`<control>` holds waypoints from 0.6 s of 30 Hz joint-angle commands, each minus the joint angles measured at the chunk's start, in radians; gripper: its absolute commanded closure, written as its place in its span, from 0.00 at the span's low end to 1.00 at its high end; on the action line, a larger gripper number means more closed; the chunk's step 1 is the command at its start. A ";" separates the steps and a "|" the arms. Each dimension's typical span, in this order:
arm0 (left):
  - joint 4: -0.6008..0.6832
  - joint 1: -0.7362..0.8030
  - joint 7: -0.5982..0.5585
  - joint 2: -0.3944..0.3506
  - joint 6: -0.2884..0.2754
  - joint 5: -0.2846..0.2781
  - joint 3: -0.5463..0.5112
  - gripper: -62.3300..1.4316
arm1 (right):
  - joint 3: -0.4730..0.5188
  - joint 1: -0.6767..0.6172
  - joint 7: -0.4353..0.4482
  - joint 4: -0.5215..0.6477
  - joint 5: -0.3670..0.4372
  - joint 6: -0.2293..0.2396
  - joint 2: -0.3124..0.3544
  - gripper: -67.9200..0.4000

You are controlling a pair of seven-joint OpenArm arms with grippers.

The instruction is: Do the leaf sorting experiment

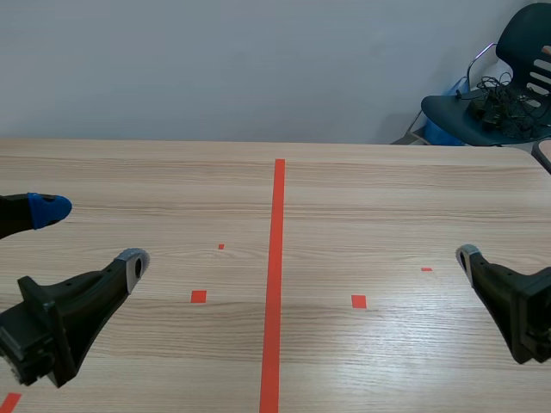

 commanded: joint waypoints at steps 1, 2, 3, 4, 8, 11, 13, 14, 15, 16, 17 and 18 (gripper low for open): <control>0.004 -0.008 -0.007 0.003 -0.002 -0.009 0.000 0.00 | 0.004 0.011 0.014 0.003 0.011 -0.004 0.003 0.00; 0.004 -0.008 -0.007 0.003 -0.002 -0.009 0.000 0.00 | 0.004 0.011 0.014 0.003 0.011 -0.004 0.003 0.00; 0.004 -0.008 -0.007 0.003 -0.002 -0.009 0.000 0.00 | 0.004 0.011 0.014 0.003 0.011 -0.004 0.003 0.00; 0.004 -0.008 -0.007 0.003 -0.002 -0.009 0.000 0.00 | 0.004 0.011 0.014 0.003 0.011 -0.004 0.003 0.00; 0.004 -0.008 -0.006 0.003 -0.002 -0.009 0.000 0.00 | 0.004 0.011 0.014 0.003 0.011 -0.004 0.003 0.00; 0.004 -0.008 0.001 0.003 -0.002 -0.009 0.000 0.00 | 0.004 0.011 0.014 0.003 0.011 -0.004 0.003 0.00; 0.004 -0.008 0.001 0.003 -0.002 -0.009 0.000 0.00 | 0.004 0.011 0.014 0.003 0.011 -0.004 0.003 0.00; 0.004 -0.008 0.000 0.003 -0.002 -0.009 0.000 0.00 | 0.004 0.011 0.014 0.003 0.011 -0.004 0.003 0.00; 0.004 -0.008 0.000 0.003 -0.002 -0.009 0.000 0.00 | 0.004 0.011 0.014 0.003 0.011 -0.004 0.003 0.00; 0.004 -0.008 0.000 0.003 -0.002 -0.009 0.000 0.00 | 0.004 0.011 0.014 0.003 0.011 -0.004 0.003 0.00; 0.004 -0.008 0.000 0.003 -0.002 -0.009 0.000 0.00 | 0.004 0.011 0.014 0.003 0.011 -0.004 0.003 0.00; 0.004 -0.008 0.000 0.003 -0.002 -0.009 0.000 0.00 | 0.004 0.011 0.014 0.003 0.011 -0.004 0.003 0.00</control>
